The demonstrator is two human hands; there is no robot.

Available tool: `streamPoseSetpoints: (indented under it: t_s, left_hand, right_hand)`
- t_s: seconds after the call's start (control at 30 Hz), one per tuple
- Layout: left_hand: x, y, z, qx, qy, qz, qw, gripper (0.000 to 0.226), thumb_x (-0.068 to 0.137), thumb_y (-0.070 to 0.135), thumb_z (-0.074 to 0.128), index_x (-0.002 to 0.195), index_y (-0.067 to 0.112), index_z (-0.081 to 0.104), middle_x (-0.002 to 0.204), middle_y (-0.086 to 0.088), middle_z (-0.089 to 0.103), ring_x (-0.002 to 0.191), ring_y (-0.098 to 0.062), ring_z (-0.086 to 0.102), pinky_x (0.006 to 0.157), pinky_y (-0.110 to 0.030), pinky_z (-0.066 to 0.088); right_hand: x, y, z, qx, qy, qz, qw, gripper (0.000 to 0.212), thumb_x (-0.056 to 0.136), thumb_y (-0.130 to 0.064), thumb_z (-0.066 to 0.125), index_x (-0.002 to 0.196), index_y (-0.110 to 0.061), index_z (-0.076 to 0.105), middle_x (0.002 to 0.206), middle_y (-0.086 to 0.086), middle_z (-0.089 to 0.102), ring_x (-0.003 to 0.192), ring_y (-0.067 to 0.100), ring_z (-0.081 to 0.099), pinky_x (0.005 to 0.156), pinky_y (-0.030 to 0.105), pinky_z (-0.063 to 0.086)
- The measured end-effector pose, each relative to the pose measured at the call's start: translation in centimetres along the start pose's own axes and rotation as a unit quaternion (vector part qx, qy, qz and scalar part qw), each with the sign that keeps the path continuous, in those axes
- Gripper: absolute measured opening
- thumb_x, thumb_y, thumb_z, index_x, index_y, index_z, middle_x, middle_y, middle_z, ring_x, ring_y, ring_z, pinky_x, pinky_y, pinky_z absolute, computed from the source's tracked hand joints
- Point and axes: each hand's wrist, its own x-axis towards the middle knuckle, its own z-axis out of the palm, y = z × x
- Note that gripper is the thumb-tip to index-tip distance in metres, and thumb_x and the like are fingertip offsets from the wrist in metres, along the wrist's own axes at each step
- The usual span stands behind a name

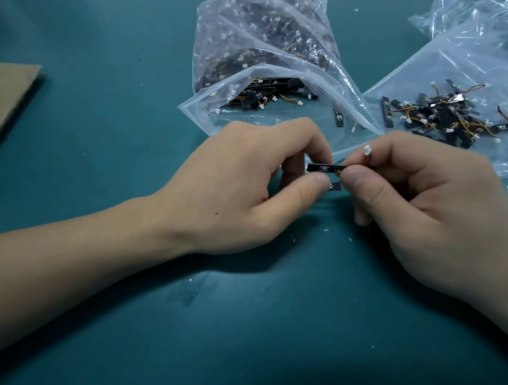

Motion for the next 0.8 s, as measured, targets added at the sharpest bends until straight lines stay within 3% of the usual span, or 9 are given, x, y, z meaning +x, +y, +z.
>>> streamPoseSetpoints:
  t_s: [0.2,0.37,0.5,0.67,0.8]
  left_hand:
    - [0.09,-0.01,-0.08,0.001,0.005,-0.004,1.000,0.011,0.096,0.021,0.063,0.088,0.016,0.067,0.061,0.019,0.047,0.057,0.000,0.046,0.056,-0.023,0.034]
    - [0.00,0.12,-0.15,-0.001,-0.007,-0.009,1.000,0.016,0.096,0.034,0.062,0.088,0.021,0.064,0.053,0.012,0.041,0.050,-0.006,0.042,0.053,-0.020,0.030]
    - [0.01,0.02,-0.14,0.004,0.001,-0.008,1.000,0.016,0.097,0.027,0.061,0.084,0.019,0.063,0.053,0.007,0.044,0.052,-0.012,0.042,0.053,-0.022,0.031]
    - [0.05,0.04,-0.12,-0.030,0.007,-0.009,0.999,0.015,0.098,0.025,0.063,0.083,0.020,0.062,0.054,0.004,0.045,0.052,-0.014,0.041,0.053,-0.018,0.028]
    - [0.03,0.07,-0.09,-0.026,-0.010,-0.008,1.000,0.018,0.097,0.026,0.063,0.081,0.017,0.062,0.053,0.003,0.046,0.052,-0.016,0.042,0.052,-0.020,0.029]
  right_hand:
    - [0.00,-0.09,0.04,0.007,-0.018,-0.011,1.000,0.014,0.098,-0.039,0.059,0.089,-0.029,0.064,0.064,-0.009,0.068,0.049,0.008,0.057,0.052,0.008,0.037]
    - [0.03,-0.12,0.00,-0.013,-0.018,-0.015,1.000,0.014,0.099,-0.036,0.061,0.088,-0.028,0.063,0.066,-0.012,0.069,0.052,0.009,0.059,0.053,0.009,0.037]
    - [0.02,-0.14,0.02,-0.026,-0.021,-0.023,0.999,0.012,0.099,-0.027,0.064,0.089,-0.023,0.066,0.067,-0.011,0.069,0.054,0.008,0.062,0.055,0.008,0.038]
    - [-0.01,-0.16,0.07,0.030,-0.019,-0.008,0.999,0.013,0.094,-0.040,0.064,0.099,-0.028,0.067,0.067,-0.003,0.067,0.052,0.017,0.059,0.049,0.022,0.044]
    - [0.00,-0.15,-0.07,0.010,-0.027,-0.018,0.999,0.013,0.096,-0.037,0.062,0.092,-0.025,0.065,0.067,-0.005,0.067,0.050,0.016,0.057,0.050,0.017,0.041]
